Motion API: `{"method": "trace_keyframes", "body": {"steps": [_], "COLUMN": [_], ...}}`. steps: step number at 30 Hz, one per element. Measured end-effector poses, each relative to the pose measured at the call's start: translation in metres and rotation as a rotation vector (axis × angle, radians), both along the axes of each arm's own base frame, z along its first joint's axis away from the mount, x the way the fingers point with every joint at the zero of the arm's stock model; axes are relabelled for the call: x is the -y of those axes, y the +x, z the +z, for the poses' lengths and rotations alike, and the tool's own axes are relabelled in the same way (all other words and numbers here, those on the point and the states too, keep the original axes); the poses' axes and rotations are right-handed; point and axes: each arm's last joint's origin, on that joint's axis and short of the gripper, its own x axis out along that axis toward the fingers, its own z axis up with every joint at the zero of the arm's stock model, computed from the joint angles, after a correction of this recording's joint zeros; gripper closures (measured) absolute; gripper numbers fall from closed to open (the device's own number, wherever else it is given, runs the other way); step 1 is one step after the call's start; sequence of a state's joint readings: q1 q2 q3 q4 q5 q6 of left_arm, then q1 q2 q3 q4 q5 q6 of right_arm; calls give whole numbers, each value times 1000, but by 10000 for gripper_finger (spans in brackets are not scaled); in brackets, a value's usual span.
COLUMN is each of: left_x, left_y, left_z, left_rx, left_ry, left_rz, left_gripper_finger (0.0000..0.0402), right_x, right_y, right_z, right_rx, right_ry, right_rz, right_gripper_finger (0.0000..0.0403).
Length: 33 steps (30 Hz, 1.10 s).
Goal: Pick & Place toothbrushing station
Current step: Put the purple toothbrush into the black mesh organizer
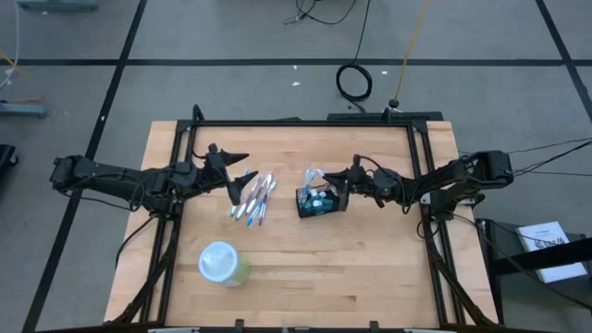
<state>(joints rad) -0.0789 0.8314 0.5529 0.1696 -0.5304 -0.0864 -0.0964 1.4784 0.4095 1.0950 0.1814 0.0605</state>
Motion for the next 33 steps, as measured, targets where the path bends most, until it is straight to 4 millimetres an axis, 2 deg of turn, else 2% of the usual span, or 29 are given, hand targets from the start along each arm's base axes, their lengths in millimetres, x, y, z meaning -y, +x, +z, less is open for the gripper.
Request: {"method": "trace_keyframes", "body": {"steps": [13, 21, 28, 33], "left_x": [0, 0, 0, 0], "left_y": [0, 0, 0, 0], "left_z": [0, 1, 2, 2], "left_rx": [0, 10, 13, 17], "left_ry": [5, 10, 9, 9], "left_rz": [0, -1, -1, 0], "left_gripper_finger": [105, 105, 105, 105], "right_x": [-16, -19, -19, -19], "right_y": [2, -8, -3, -1], "right_z": [8, -9, -26, -31], "right_rx": [104, 201, 123, 98], "right_ry": [-47, -96, -98, -118], "right_rz": [-53, -117, -114, -115], "right_gripper_finger": [402, 402, 402, 403]}}
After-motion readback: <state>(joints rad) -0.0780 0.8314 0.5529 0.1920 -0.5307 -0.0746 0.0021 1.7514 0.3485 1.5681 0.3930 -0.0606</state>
